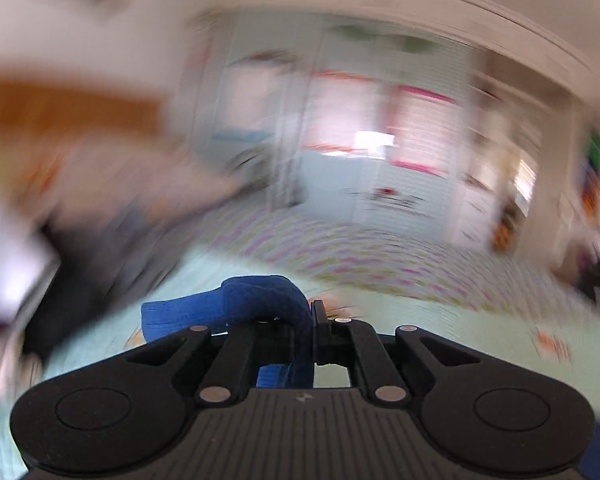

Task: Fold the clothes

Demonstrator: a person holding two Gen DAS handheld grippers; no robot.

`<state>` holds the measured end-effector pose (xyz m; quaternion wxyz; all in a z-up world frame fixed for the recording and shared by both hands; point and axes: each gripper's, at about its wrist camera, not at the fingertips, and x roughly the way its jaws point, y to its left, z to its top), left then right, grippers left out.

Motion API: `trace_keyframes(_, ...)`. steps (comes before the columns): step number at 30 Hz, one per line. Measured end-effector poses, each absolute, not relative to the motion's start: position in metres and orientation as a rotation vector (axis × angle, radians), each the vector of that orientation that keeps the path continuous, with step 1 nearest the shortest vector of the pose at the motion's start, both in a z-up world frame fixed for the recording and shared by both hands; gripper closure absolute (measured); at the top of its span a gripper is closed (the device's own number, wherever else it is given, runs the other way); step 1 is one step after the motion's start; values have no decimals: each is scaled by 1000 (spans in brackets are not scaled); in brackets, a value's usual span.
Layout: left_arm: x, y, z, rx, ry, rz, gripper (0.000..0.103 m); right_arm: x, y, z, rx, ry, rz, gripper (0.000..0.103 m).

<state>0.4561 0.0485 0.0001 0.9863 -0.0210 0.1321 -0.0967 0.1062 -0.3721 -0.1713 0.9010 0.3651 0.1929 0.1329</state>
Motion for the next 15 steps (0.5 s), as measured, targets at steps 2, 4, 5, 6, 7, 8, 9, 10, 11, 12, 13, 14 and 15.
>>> trace_keyframes(2, 430, -28, 16, 125, 238, -299, 95, 104, -377, -173, 789, 381, 282, 17)
trace_keyframes(4, 396, -102, 11, 239, 278, -413, 94, 102, -382, -174, 822, 362, 289, 17)
trace_keyframes(5, 385, -139, -1, 296, 312, -456, 94, 101, -385, -175, 839, 353, 293, 17)
trace_keyframes(6, 374, -176, -14, 353, 347, -497, 94, 100, -388, -176, 862, 342, 297, 17)
trace_keyframes(7, 368, -207, -36, 417, 389, -516, 94, 99, -391, -177, 890, 332, 303, 17)
trace_keyframes(8, 362, -237, -59, 481, 432, -534, 94, 98, -394, -178, 911, 324, 308, 17)
trace_keyframes(9, 356, -268, -81, 546, 475, -552, 94, 98, -395, -179, 924, 319, 312, 17)
trace_keyframes(10, 350, -287, -102, 616, 495, -541, 93, 97, -396, -179, 928, 317, 316, 17)
trace_keyframes(11, 343, -305, -123, 685, 514, -528, 93, 97, -396, -179, 929, 317, 318, 17)
trace_keyframes(12, 338, -317, -139, 752, 524, -499, 92, 97, -396, -179, 931, 315, 322, 16)
trace_keyframes(13, 333, -325, -150, 804, 503, -464, 92, 97, -397, -180, 939, 312, 328, 16)
trace_keyframes(14, 329, -331, -154, 846, 477, -436, 91, 96, -398, -180, 951, 307, 335, 16)
trace_keyframes(15, 328, -336, -154, 869, 474, -415, 88, 96, -400, -181, 963, 301, 342, 15)
